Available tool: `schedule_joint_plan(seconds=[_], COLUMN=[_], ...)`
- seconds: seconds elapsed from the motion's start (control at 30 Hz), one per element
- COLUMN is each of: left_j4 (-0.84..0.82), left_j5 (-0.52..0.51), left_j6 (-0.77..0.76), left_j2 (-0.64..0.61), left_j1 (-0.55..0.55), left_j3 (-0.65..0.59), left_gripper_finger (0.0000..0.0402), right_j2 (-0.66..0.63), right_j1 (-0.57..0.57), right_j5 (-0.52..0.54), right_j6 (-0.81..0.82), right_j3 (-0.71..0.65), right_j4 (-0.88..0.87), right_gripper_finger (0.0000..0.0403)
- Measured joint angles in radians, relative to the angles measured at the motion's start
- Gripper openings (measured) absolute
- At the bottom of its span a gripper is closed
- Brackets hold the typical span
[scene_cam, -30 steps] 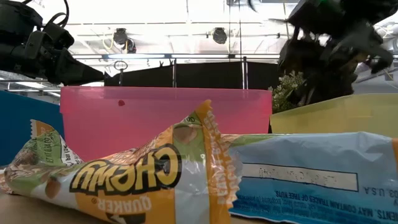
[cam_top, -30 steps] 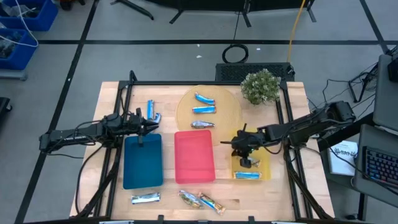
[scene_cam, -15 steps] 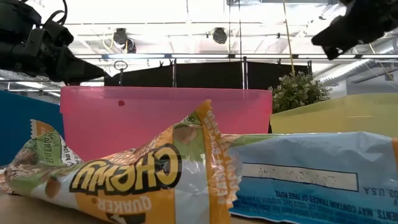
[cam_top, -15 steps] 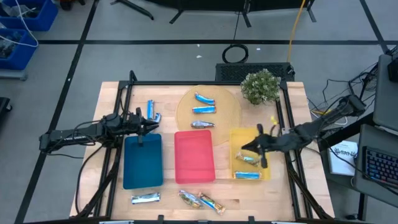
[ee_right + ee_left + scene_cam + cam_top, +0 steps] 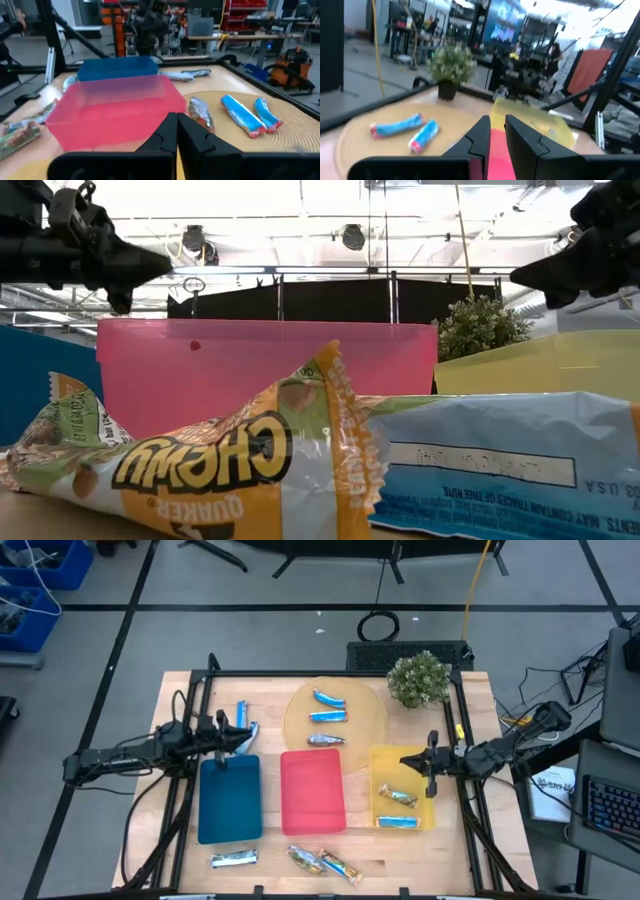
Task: Pick and place Granola Bars by type
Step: Put the left yellow granola bar into the yellow bin
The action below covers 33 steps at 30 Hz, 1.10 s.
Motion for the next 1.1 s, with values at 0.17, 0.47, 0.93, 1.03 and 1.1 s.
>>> schedule_joint_plan(seconds=[0.17,0.47,0.93,1.03,1.1], left_j4=[0.019,0.012,-0.788,-0.877,-0.899], left_j5=[0.141,0.090,-0.085,-0.052,-0.020], left_j6=[-0.108,0.004,0.395,0.417,0.426], left_j2=[0.030,0.414,1.501,1.608,1.658], left_j1=[-0.004,-0.277,-0.666,-0.680,-0.690], left_j3=[0.000,0.253,1.224,1.372,1.444], left_gripper_finger=[0.0063,0.0062,0.0062,0.0062,0.0063], right_j2=[-0.082,-0.105,-0.104,-0.104,-0.104], right_j1=[0.000,0.000,0.000,0.000,0.000], right_j5=[0.001,-0.006,-0.008,-0.008,-0.008], right_j6=[-0.023,-0.071,-0.004,-0.004,-0.004], right_j3=[-0.031,-0.033,-0.035,-0.035,-0.036], right_j4=[-0.022,-0.022,-0.023,-0.025,-0.025], right_gripper_finger=[0.0000,0.0000,0.0000,0.0000,0.0000])
